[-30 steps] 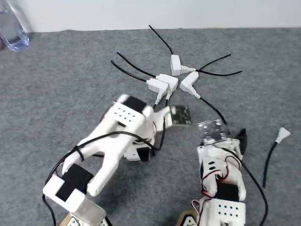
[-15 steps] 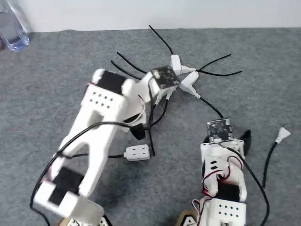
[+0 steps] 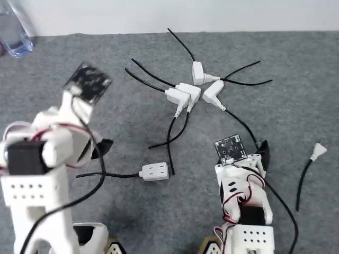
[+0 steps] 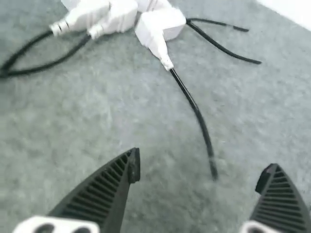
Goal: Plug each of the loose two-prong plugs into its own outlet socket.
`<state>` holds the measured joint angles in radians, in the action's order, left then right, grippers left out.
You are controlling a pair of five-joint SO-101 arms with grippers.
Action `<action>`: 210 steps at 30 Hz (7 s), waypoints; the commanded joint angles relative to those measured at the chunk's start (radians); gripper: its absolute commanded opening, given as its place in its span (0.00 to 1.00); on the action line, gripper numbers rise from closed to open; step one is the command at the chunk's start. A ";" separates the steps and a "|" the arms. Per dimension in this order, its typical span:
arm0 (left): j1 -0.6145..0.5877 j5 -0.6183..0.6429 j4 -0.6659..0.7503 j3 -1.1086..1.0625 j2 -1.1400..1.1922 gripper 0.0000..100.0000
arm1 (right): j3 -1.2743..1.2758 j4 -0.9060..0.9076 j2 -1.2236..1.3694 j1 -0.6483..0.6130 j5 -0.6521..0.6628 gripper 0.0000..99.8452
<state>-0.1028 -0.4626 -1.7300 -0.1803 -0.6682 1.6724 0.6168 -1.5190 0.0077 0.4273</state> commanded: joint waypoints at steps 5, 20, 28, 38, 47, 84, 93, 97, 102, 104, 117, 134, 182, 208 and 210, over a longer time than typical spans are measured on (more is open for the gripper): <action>-0.071 0.193 0.089 -0.323 -0.249 0.29 | -0.120 0.142 -0.008 0.018 0.032 0.37; -0.437 0.175 0.603 -1.314 -0.944 0.29 | -0.229 0.211 -0.145 0.549 0.241 0.37; -0.434 0.178 0.601 -1.445 -1.007 0.29 | -0.468 0.395 -0.077 0.598 0.172 0.37; -0.373 0.178 0.646 -1.508 -1.008 0.29 | -1.085 0.756 0.550 0.555 0.014 0.37; -0.373 0.178 0.646 -1.508 -1.008 0.29 | -1.430 0.777 1.207 0.722 -0.087 0.37; -0.367 0.173 0.663 -1.509 -1.008 0.29 | -1.703 0.374 1.873 0.647 -0.166 0.15; -0.367 0.173 0.660 -1.509 -1.008 0.29 | -1.703 0.426 1.840 0.657 -0.118 0.15; -0.367 0.173 0.660 -1.509 -1.008 0.29 | -1.702 0.412 1.851 0.659 -0.118 0.15; -0.368 0.173 0.660 -1.509 -1.008 0.29 | -1.705 0.394 1.844 0.699 -0.112 0.15; -0.368 0.173 0.660 -1.509 -1.008 0.29 | -1.702 0.392 1.853 0.713 -0.080 0.15; -0.368 0.173 0.660 -1.509 -1.008 0.29 | -1.708 0.246 1.980 0.717 -0.060 0.15; -0.368 0.173 0.661 -1.509 -1.008 0.29 | -1.827 0.231 2.077 0.694 -0.052 0.02; -0.368 0.172 0.661 -1.509 -1.008 0.29 | -1.208 0.579 1.573 -0.213 0.842 0.01; -0.368 0.172 0.664 -1.509 -1.008 0.29 | -1.017 0.383 1.511 -0.214 0.710 0.22; -0.368 0.172 0.664 -1.509 -1.008 0.29 | -0.996 0.383 1.481 -0.231 0.709 0.22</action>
<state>-0.4772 -0.2831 -1.0917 -1.6947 -1.6640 0.6782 1.0296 0.0077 -0.2071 1.1515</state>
